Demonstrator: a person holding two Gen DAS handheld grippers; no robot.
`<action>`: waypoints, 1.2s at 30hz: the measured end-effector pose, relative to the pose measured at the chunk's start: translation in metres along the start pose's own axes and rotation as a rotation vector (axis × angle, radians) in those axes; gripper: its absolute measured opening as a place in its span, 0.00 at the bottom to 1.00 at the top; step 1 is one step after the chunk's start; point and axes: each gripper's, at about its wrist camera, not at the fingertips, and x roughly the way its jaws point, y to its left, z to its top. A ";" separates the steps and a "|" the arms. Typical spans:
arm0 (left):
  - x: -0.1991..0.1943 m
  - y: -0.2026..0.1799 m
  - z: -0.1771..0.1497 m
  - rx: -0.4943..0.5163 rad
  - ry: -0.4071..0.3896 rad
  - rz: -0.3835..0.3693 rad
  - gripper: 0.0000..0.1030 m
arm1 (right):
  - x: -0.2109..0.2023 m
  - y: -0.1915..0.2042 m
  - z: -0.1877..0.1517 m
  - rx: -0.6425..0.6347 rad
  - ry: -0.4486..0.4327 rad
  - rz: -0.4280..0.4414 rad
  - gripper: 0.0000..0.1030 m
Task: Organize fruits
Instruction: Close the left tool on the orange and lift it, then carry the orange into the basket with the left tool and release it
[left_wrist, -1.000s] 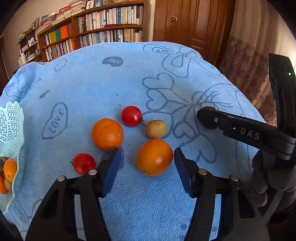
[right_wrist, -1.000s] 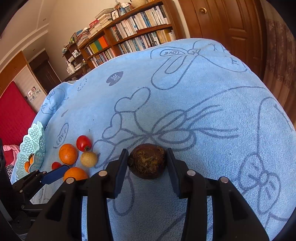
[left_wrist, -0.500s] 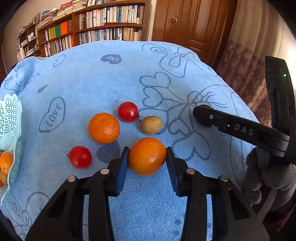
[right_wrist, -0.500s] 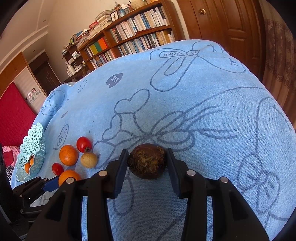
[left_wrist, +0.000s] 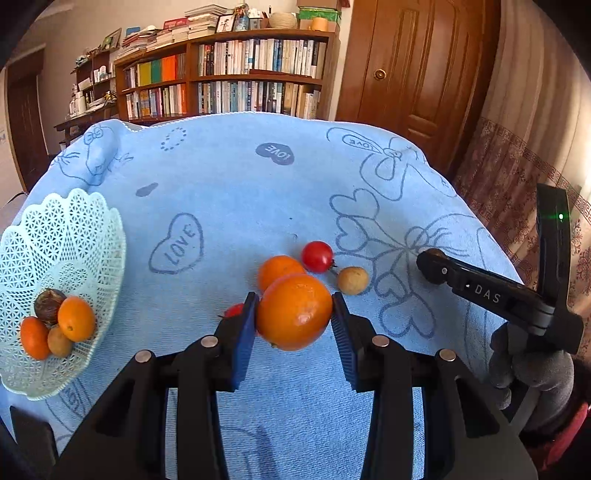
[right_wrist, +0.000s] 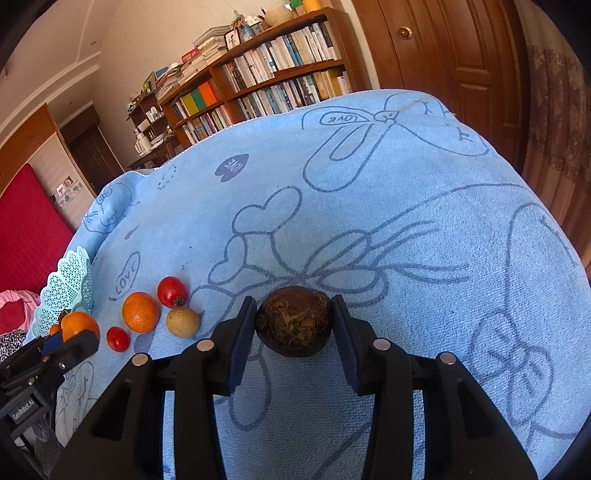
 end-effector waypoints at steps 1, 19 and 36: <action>-0.003 0.004 0.001 -0.008 -0.007 0.010 0.40 | 0.000 0.000 0.000 0.000 -0.001 -0.001 0.41; -0.040 0.103 0.014 -0.149 -0.079 0.195 0.40 | -0.001 -0.002 0.001 0.005 -0.002 -0.004 0.41; -0.046 0.185 0.021 -0.285 -0.085 0.337 0.47 | 0.000 -0.002 0.001 0.006 -0.001 -0.004 0.41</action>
